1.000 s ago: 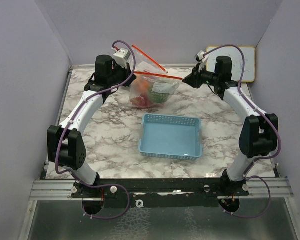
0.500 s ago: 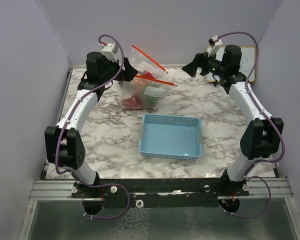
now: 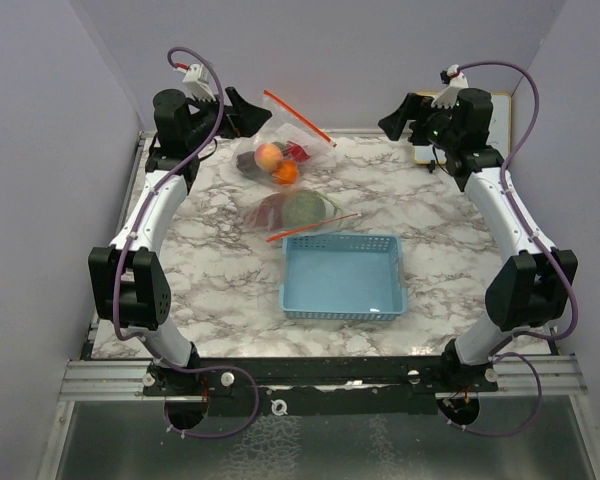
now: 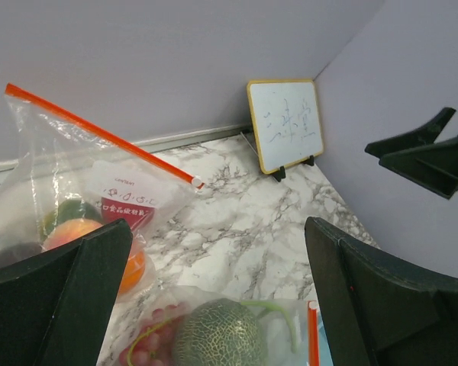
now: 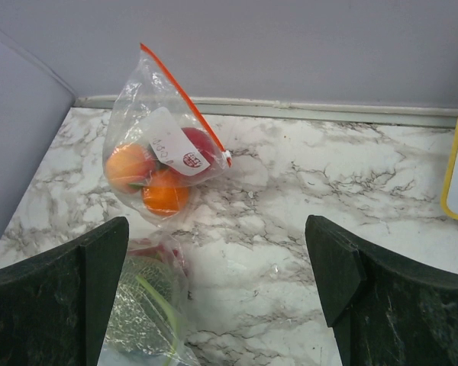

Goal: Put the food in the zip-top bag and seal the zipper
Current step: Reset both arms

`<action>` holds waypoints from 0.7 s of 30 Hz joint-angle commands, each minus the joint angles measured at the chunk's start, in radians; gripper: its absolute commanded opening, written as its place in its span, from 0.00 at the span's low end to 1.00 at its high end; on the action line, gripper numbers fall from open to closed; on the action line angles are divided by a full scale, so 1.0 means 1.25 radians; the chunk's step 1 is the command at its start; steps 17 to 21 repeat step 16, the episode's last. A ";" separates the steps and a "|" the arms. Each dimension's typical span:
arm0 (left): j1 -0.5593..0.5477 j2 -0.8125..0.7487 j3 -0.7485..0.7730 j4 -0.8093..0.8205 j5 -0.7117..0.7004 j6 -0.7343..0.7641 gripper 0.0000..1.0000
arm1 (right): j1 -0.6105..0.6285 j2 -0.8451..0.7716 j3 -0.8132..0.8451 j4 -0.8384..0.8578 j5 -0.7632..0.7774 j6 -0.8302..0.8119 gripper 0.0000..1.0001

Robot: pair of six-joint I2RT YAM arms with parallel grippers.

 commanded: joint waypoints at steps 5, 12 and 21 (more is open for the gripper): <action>-0.018 0.064 0.233 -0.410 -0.454 -0.023 0.99 | -0.002 -0.015 0.004 -0.028 0.039 0.023 0.99; -0.019 0.077 0.245 -0.468 -0.555 -0.019 0.99 | -0.002 -0.002 0.022 -0.042 0.020 0.025 0.99; -0.019 0.081 0.242 -0.458 -0.539 -0.014 0.99 | -0.001 -0.008 0.021 -0.046 0.026 0.019 0.99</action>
